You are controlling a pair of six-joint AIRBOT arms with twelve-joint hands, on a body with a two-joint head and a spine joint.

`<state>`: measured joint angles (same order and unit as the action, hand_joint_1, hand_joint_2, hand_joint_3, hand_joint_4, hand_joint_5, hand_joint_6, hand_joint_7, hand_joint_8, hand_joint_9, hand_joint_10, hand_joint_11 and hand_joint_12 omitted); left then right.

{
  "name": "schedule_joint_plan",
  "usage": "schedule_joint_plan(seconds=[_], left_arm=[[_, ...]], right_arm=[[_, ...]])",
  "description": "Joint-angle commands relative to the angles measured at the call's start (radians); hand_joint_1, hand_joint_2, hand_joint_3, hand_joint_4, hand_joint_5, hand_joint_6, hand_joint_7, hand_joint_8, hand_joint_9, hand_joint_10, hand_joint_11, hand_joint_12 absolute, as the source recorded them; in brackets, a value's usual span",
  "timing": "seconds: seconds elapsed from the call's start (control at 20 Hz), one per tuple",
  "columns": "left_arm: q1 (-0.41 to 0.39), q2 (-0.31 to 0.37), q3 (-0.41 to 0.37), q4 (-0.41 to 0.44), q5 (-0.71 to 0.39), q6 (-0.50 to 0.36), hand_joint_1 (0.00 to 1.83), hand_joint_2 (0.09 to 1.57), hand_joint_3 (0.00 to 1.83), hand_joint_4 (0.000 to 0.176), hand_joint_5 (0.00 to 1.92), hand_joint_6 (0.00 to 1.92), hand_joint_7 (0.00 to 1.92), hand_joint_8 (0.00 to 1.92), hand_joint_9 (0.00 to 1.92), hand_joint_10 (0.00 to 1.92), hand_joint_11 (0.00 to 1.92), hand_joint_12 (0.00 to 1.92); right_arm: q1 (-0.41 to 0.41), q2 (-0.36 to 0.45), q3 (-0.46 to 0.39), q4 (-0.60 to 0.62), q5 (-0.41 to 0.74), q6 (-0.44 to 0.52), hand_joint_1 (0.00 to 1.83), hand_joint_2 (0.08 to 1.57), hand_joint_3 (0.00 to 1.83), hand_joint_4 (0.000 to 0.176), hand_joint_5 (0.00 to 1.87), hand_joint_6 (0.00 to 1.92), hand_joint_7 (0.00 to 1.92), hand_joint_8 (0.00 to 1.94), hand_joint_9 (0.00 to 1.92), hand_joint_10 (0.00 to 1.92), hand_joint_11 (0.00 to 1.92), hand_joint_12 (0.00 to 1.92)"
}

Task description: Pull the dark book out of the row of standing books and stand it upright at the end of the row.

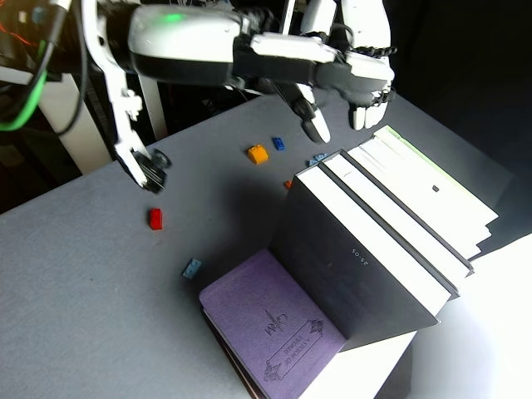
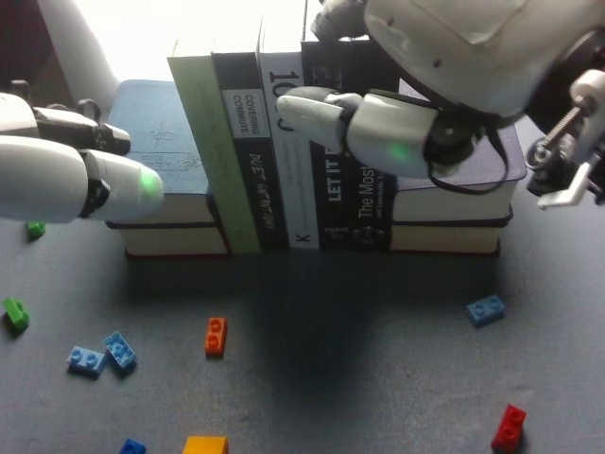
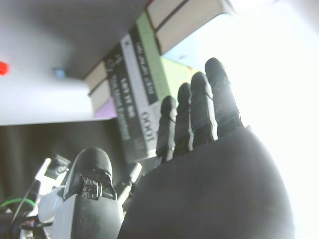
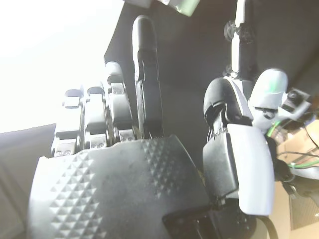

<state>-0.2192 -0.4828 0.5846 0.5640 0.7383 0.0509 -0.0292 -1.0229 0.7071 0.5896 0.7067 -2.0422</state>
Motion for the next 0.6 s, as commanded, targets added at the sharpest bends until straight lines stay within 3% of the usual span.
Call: schedule_joint_plan(seconds=[0.0, 0.15, 0.55], left_arm=[[-0.004, 0.007, -0.007, 0.056, -0.063, -0.029, 0.03, 1.26, 0.0, 0.032, 0.11, 0.0, 0.11, 0.0, 0.11, 0.0, 0.04, 0.34], [-0.001, 0.012, -0.02, 0.11, -0.029, -0.101, 0.03, 1.26, 0.0, 0.033, 0.11, 0.01, 0.11, 0.0, 0.11, 0.0, 0.05, 0.34], [-0.001, 0.013, -0.026, 0.125, 0.016, -0.133, 0.06, 1.26, 0.0, 0.032, 0.13, 0.0, 0.11, 0.0, 0.1, 0.0, 0.05, 0.32]], right_arm=[[0.02, 0.002, 0.005, -0.056, 0.109, 0.001, 0.0, 1.22, 0.0, 0.0, 0.84, 0.05, 0.19, 0.0, 0.01, 0.0, 0.0, 0.0], [0.018, -0.026, 0.036, -0.056, 0.11, 0.001, 0.0, 1.22, 0.0, 0.0, 0.84, 0.05, 0.19, 0.0, 0.0, 0.0, 0.0, 0.0], [-0.001, -0.061, 0.072, -0.056, 0.109, 0.013, 0.0, 1.22, 0.0, 0.0, 0.84, 0.05, 0.16, 0.0, 0.0, 0.0, 0.0, 0.0]])
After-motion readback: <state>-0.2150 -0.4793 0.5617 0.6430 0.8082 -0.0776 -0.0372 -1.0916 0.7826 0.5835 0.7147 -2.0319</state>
